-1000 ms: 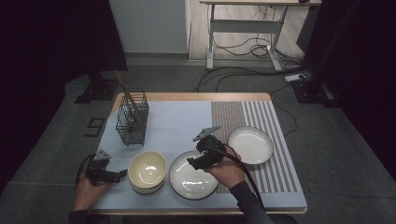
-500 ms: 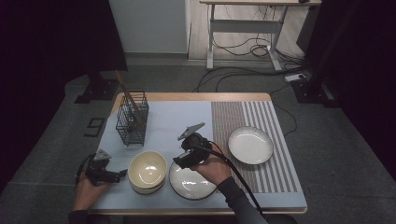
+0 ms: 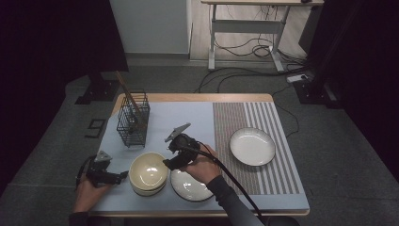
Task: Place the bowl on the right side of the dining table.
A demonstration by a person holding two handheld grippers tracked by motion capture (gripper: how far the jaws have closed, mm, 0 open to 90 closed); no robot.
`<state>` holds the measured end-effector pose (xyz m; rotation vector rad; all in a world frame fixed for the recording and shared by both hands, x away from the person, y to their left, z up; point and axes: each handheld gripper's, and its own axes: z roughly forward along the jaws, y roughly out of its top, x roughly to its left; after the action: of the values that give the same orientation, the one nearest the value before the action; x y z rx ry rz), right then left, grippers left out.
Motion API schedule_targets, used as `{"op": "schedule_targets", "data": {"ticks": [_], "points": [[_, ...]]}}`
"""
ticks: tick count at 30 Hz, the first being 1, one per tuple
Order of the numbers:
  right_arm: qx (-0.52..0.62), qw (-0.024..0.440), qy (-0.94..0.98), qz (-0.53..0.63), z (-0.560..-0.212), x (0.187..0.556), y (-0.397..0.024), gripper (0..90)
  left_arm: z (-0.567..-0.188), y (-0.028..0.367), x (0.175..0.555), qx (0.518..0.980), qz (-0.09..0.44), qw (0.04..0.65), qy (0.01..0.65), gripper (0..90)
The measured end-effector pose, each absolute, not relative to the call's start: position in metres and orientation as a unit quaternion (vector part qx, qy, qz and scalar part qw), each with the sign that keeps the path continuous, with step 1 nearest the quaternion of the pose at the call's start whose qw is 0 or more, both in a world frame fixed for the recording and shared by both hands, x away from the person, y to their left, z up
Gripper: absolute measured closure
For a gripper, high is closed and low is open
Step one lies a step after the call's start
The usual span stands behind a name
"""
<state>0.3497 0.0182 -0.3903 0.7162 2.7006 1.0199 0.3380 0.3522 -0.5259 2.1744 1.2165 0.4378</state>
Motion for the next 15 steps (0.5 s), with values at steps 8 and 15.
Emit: {"op": "schedule_targets", "data": {"ticks": [8,15], "points": [[0.236,0.072,0.913,0.326,-0.399,0.354,0.038,36.2,-0.526,0.352,0.338,0.820,0.165,0.301,0.458,0.0],[0.237,0.069,0.917,0.315,-0.410,0.359,0.050,44.3,-0.526,0.352,0.338,0.819,0.165,0.302,0.459,0.0]]}}
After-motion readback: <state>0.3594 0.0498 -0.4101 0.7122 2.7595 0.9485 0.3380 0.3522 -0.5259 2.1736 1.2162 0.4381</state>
